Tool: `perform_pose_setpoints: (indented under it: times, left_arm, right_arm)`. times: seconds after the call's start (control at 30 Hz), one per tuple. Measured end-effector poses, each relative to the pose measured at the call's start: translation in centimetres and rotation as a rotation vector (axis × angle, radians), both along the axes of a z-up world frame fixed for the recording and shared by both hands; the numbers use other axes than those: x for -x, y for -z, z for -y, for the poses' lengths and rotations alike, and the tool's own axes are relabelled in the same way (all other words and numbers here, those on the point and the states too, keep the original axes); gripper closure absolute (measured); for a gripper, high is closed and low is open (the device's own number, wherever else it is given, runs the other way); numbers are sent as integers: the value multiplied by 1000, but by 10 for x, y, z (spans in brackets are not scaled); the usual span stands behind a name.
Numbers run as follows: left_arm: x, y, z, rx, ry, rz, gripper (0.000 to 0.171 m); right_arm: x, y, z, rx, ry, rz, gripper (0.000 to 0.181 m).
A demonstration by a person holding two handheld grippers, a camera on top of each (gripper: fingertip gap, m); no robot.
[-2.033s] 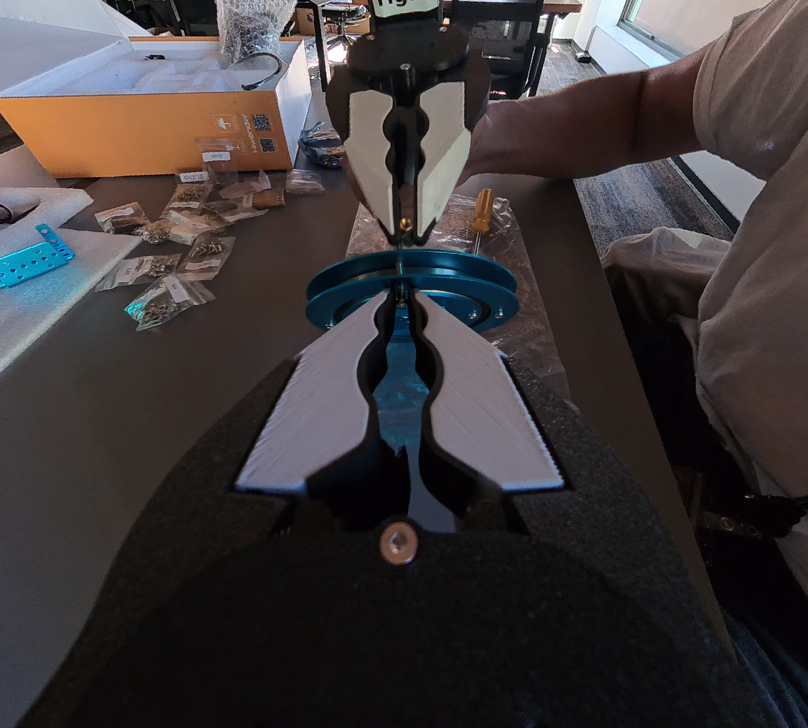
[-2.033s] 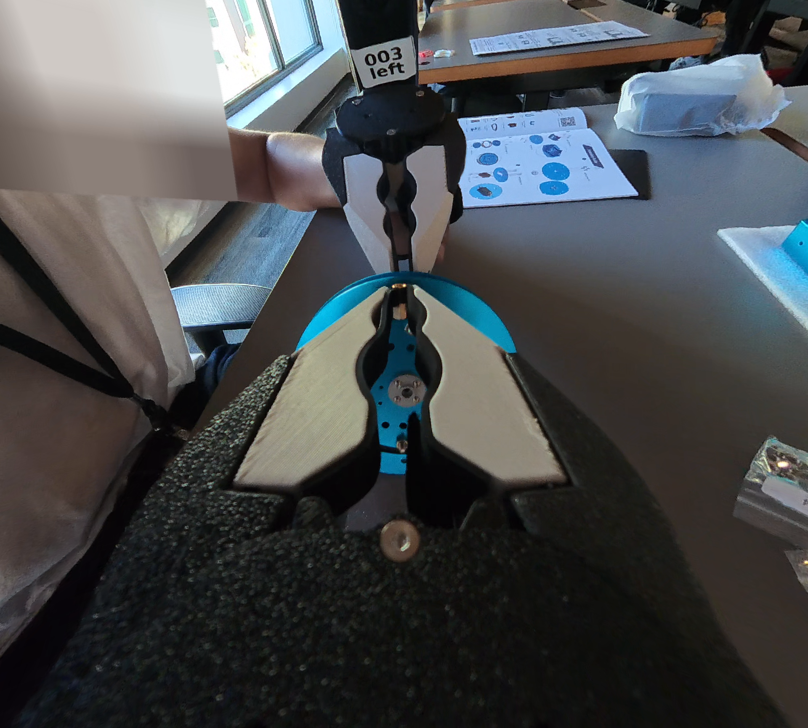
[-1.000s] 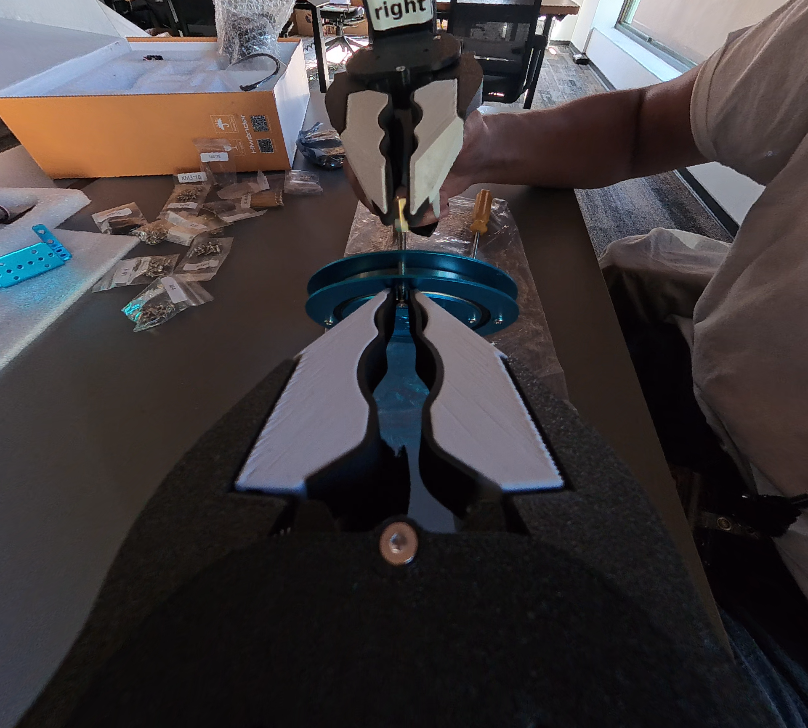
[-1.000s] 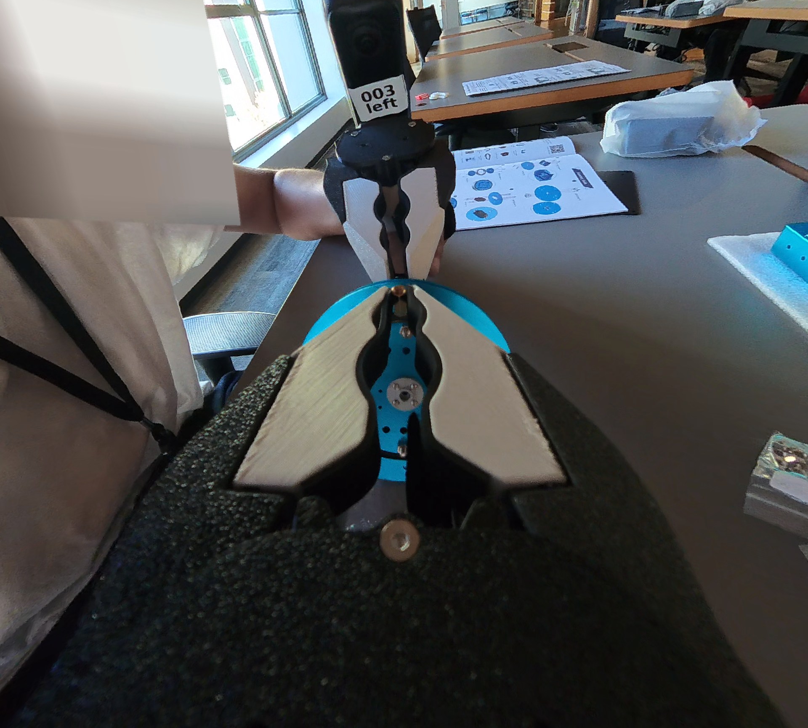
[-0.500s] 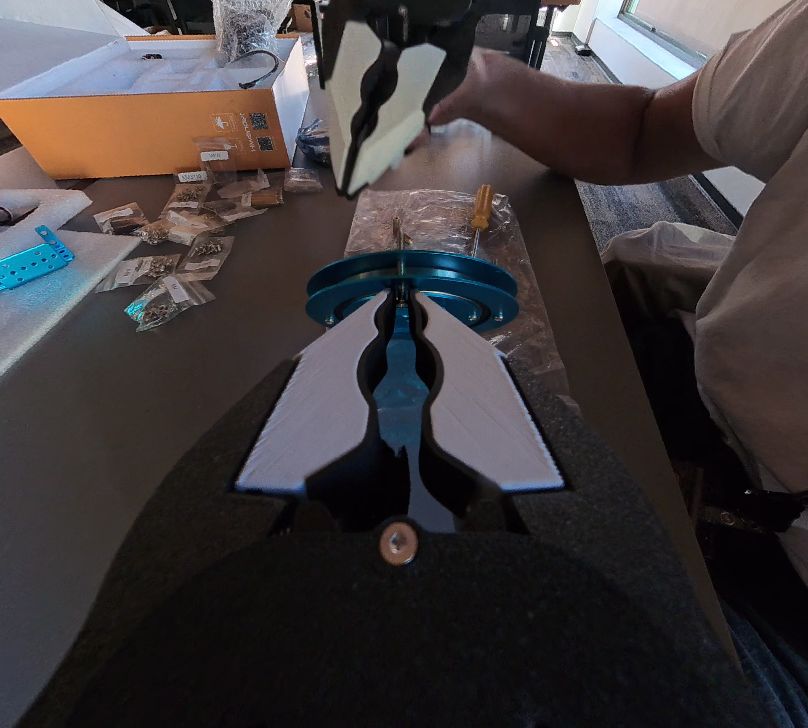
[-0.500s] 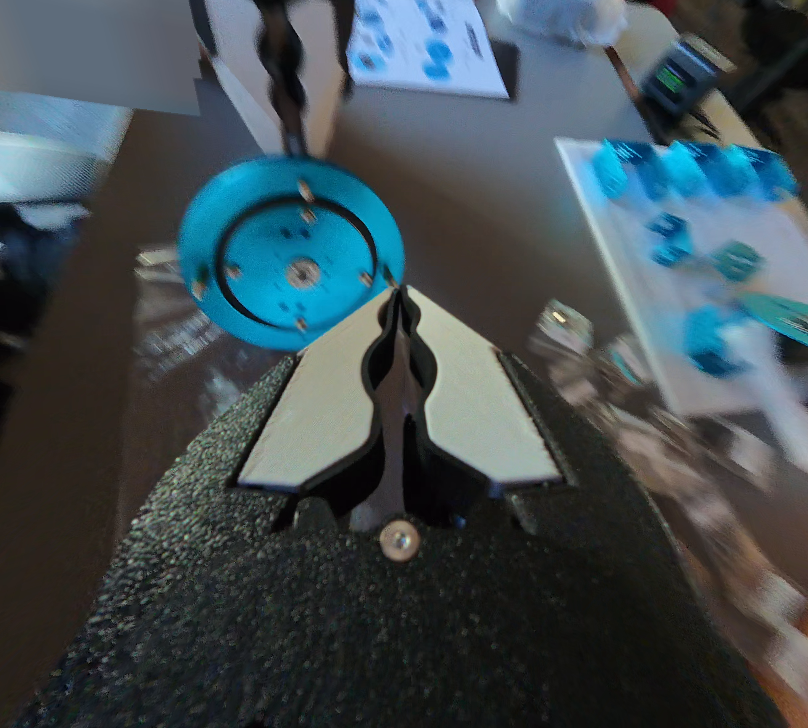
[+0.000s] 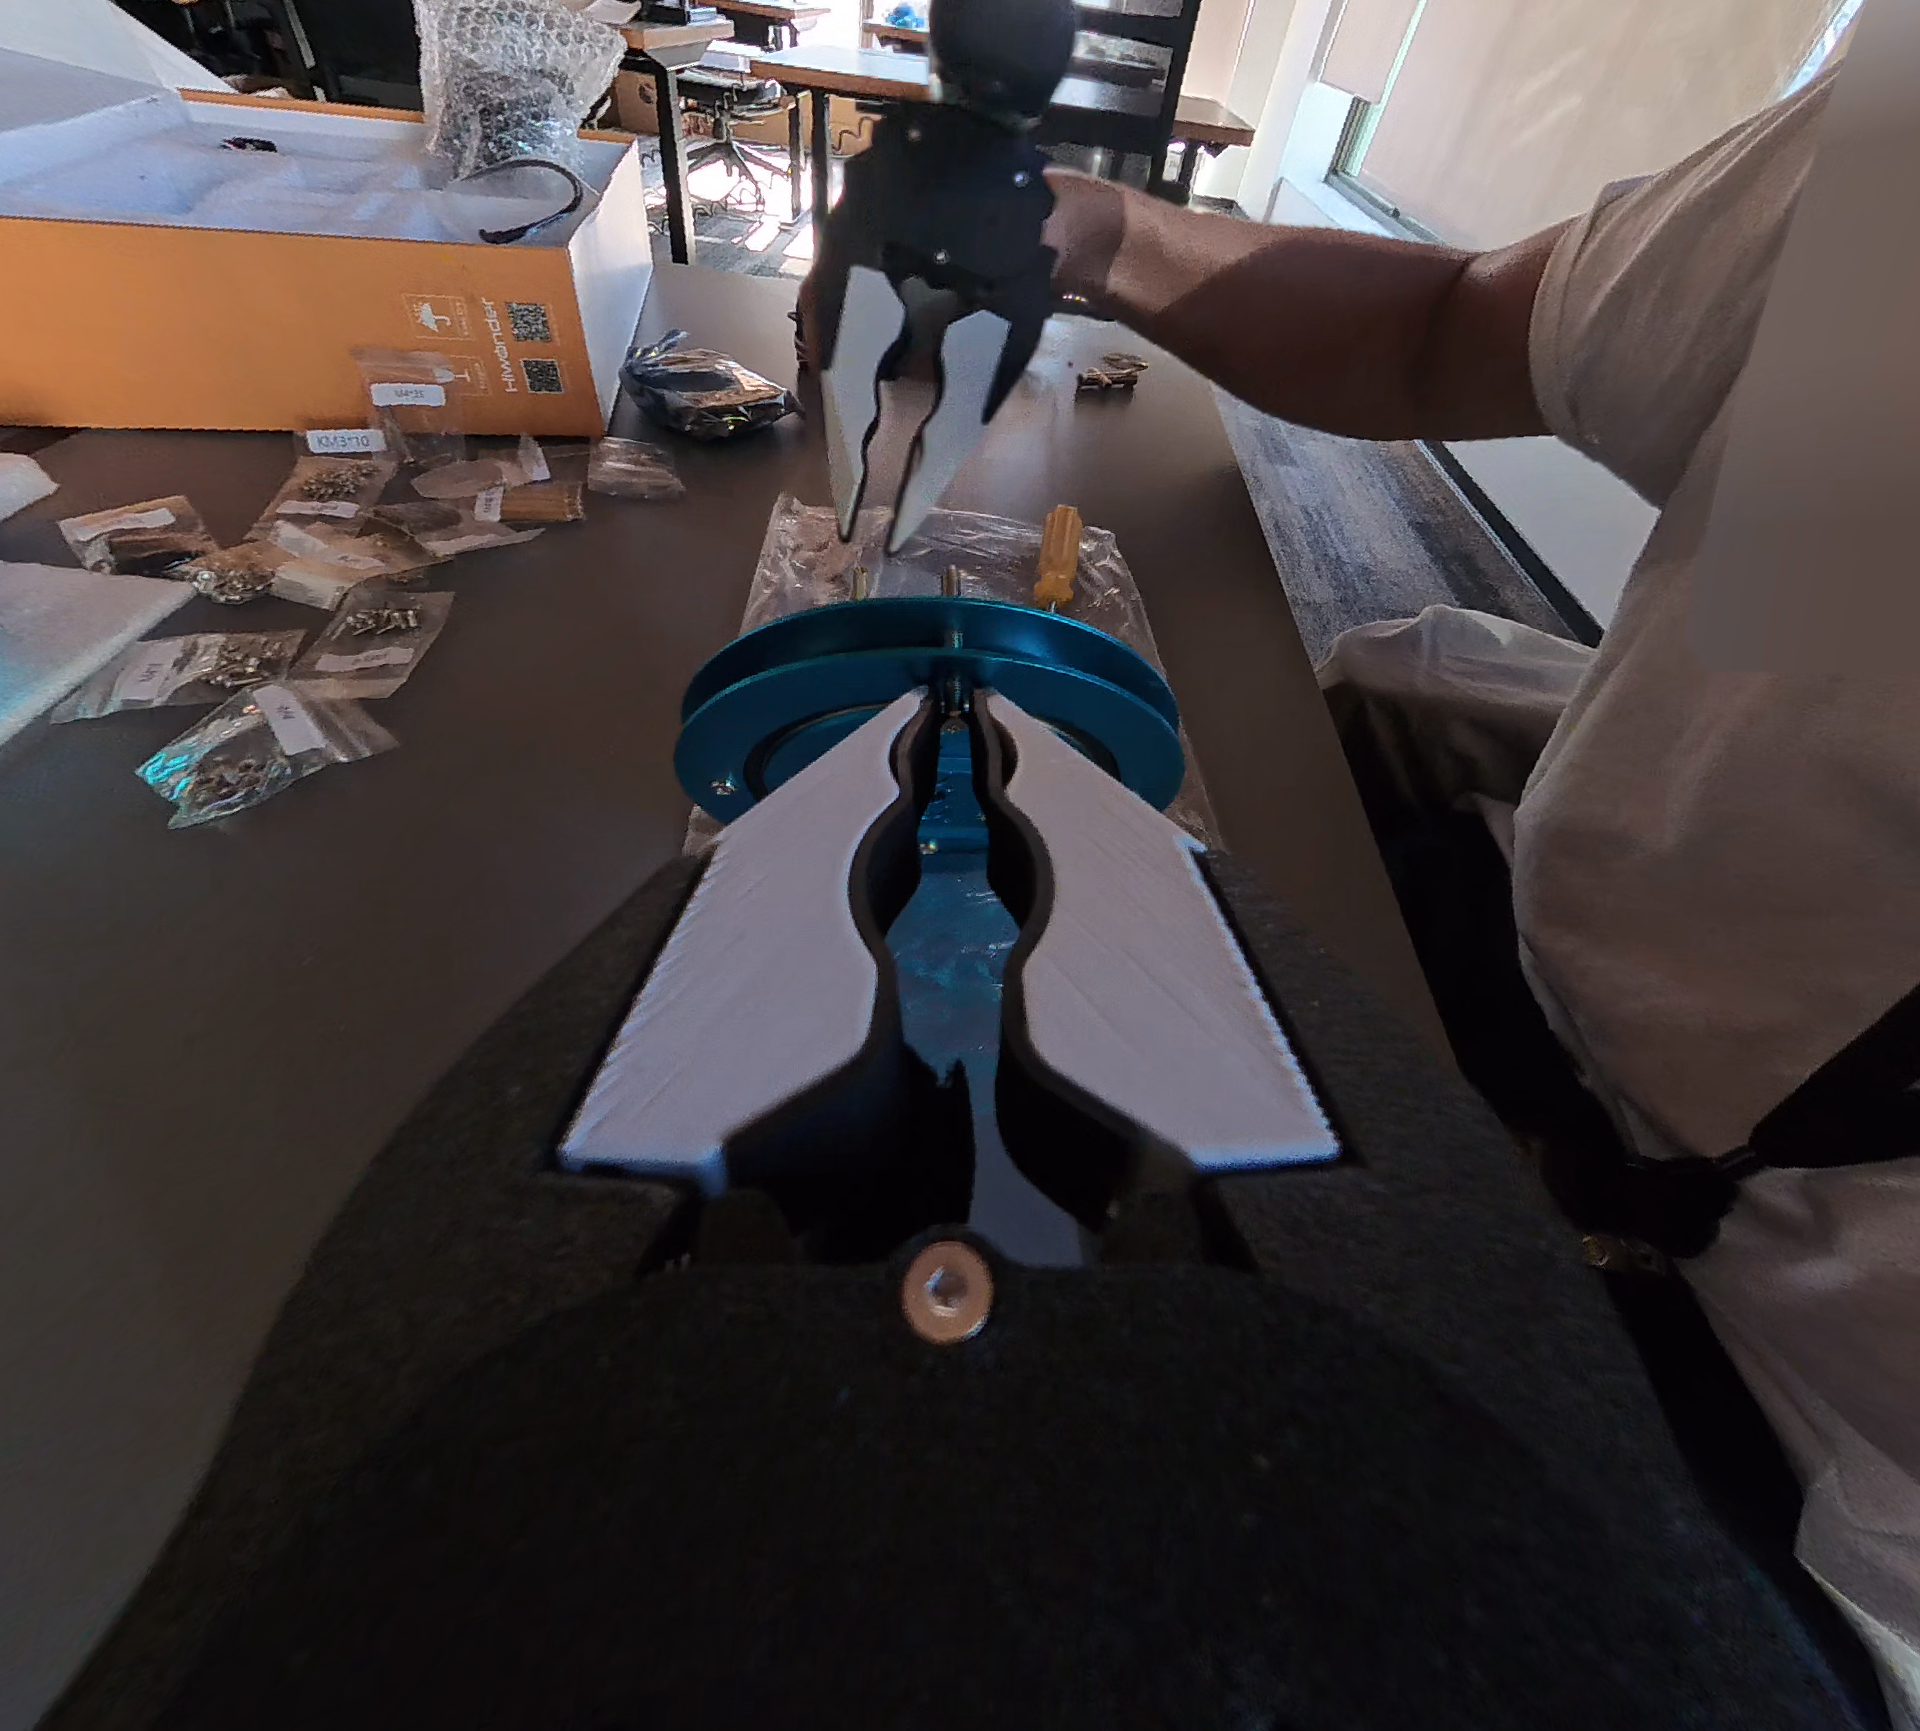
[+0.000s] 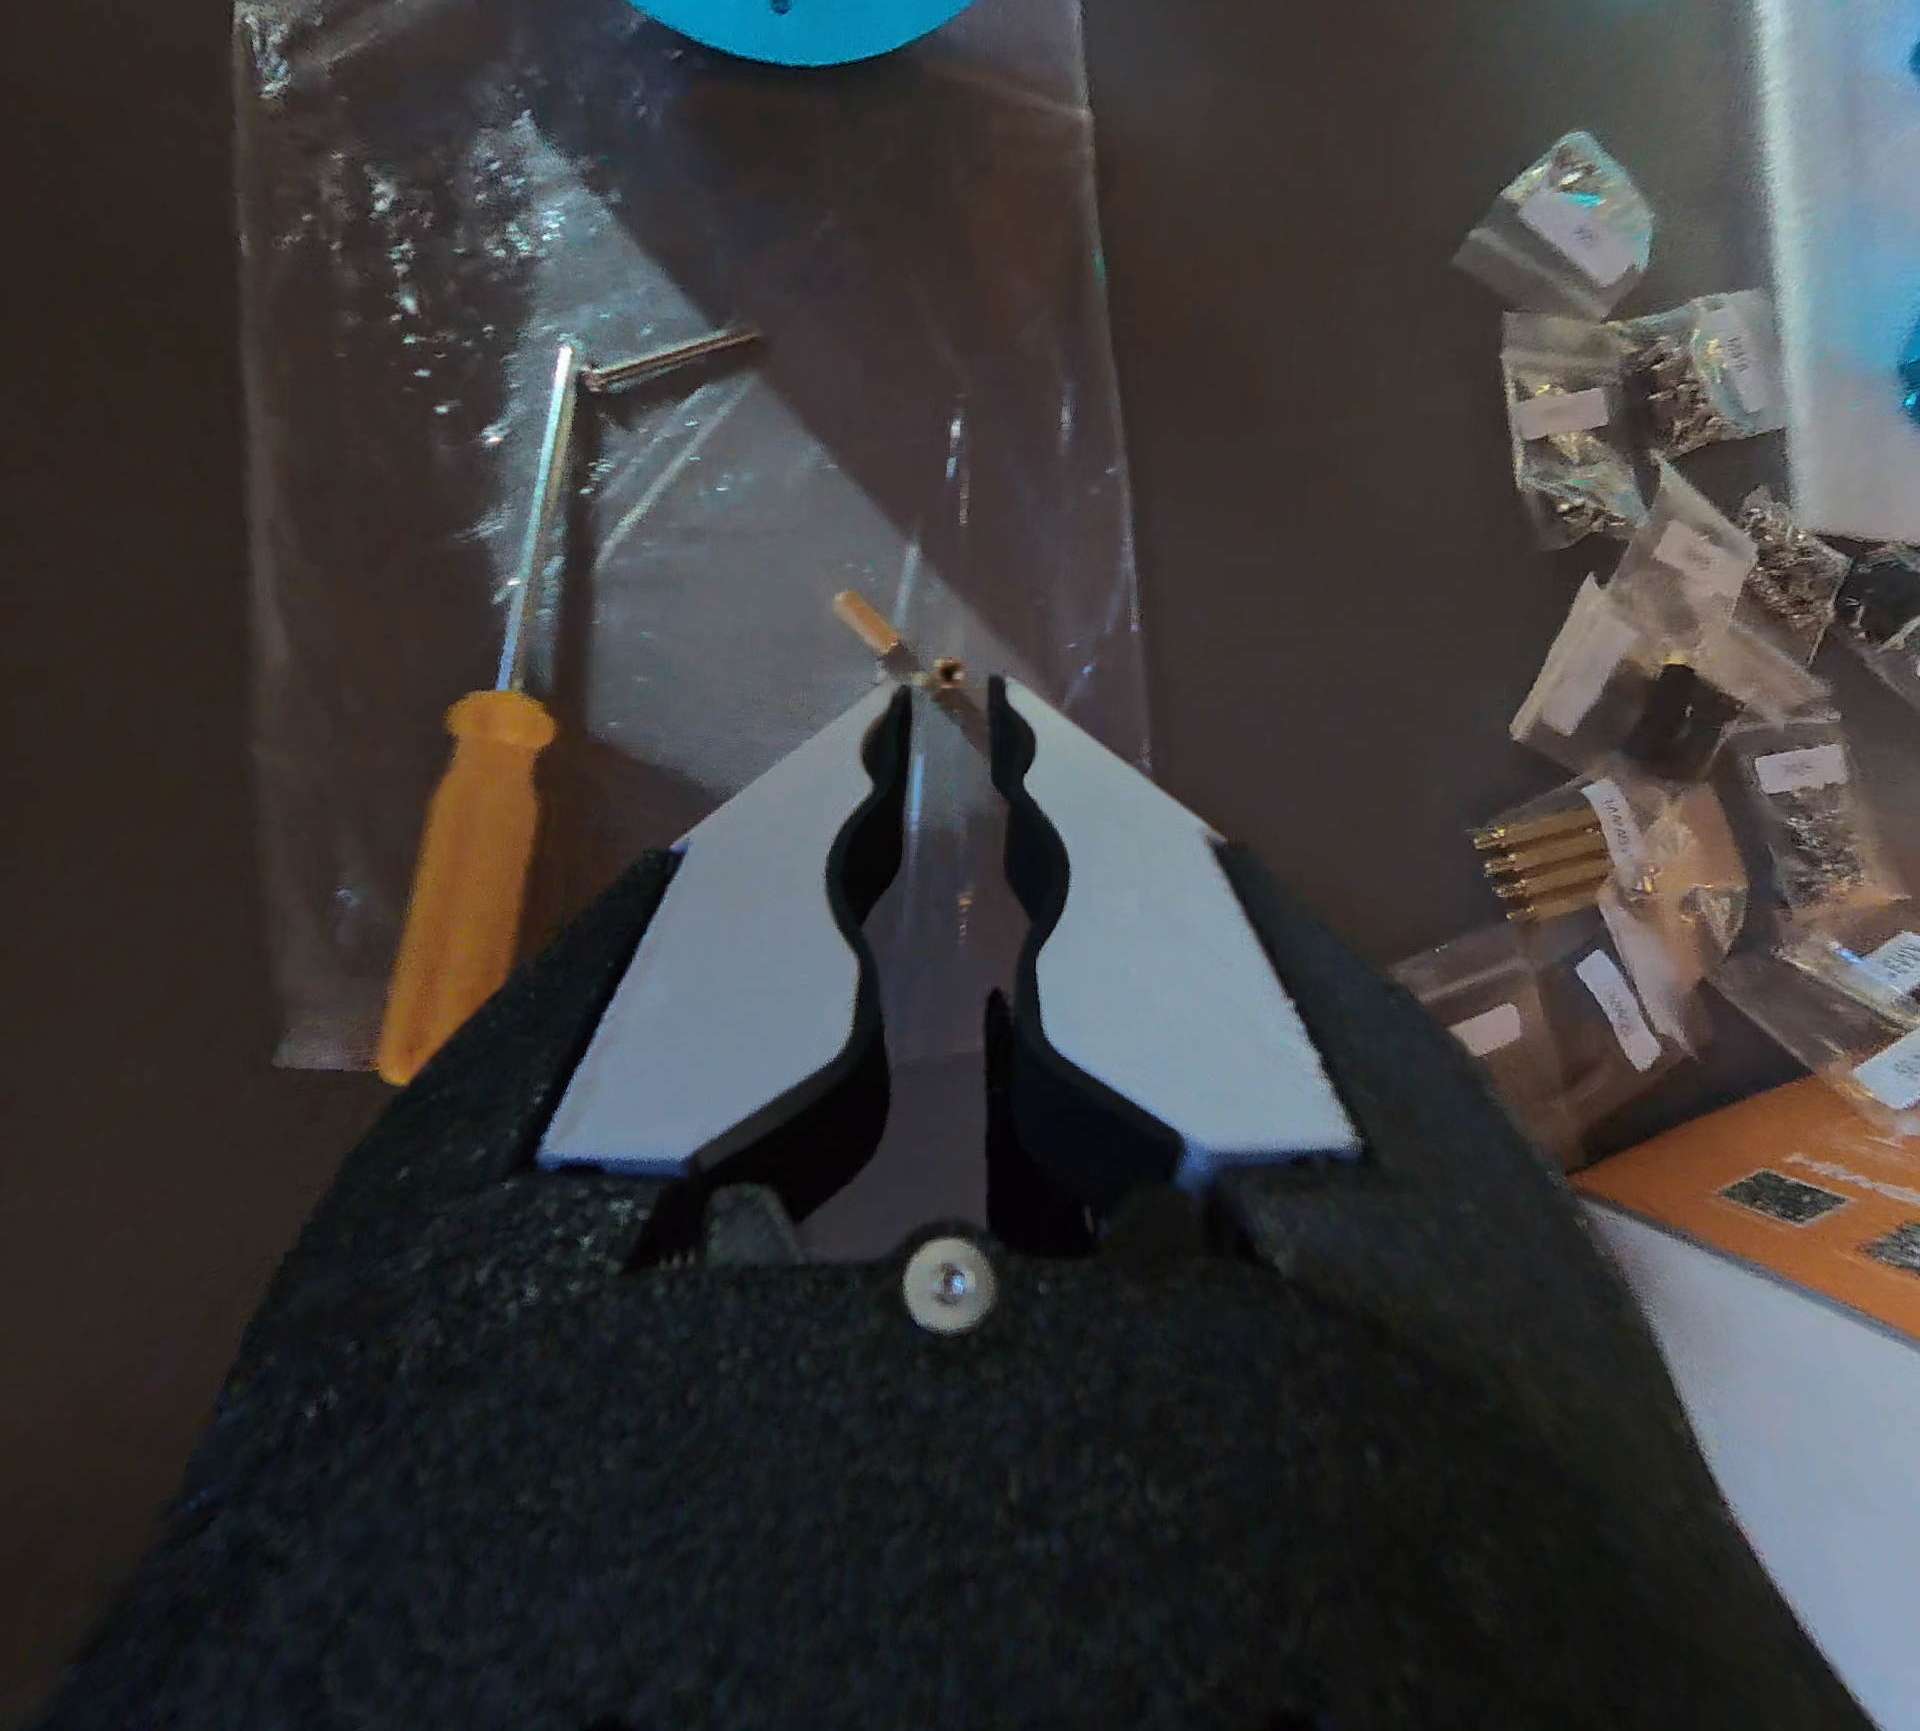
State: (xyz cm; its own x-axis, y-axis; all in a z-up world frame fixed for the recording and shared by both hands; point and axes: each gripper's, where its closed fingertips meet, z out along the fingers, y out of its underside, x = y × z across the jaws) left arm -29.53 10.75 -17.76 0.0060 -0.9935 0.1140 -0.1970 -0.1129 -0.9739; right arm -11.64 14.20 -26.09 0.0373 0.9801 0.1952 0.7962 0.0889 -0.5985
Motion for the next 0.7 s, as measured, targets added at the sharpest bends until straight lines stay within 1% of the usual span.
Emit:
perform_pose_setpoints:
  times: [0.07, 0.13, 0.2, 0.33, 0.47, 0.5, 0.53, 0.63, 0.7]
  left_arm:
    - [-1, 0, 2, -5, 6, 2, 167]
    - [-1, -1, 2, -14, 2, 1, 167]
    - [-1, 0, 1, -21, -1, -2, 167]
    - [0, 0, -3, -4, -9, 4, 167]
    - [0, 0, -4, -1, -13, 4, 167]
    - [0, 0, -3, -4, -13, 3, 167]
    - [0, 0, -3, -8, -14, 1, 167]
    - [0, 0, -3, -17, -20, -4, 167]
    - [0, 0, -4, -13, -27, -5, 167]
  right_arm:
    - [2, 8, -1, 84, -8, -40, 167]
    - [2, 17, 0, 153, -1, -22, 165]
    - [3, 19, 0, 145, 7, -6, 165]
    - [5, 10, 0, 84, 2, 14, 167]
    - [7, 10, 0, 86, 4, 36, 168]
    - [7, 11, -1, 92, 9, 35, 169]
    - [7, 12, -3, 92, 17, 38, 175]
    - [7, 12, -5, 109, 44, 33, 177]
    - [15, 1, -6, 120, 63, -39, 176]
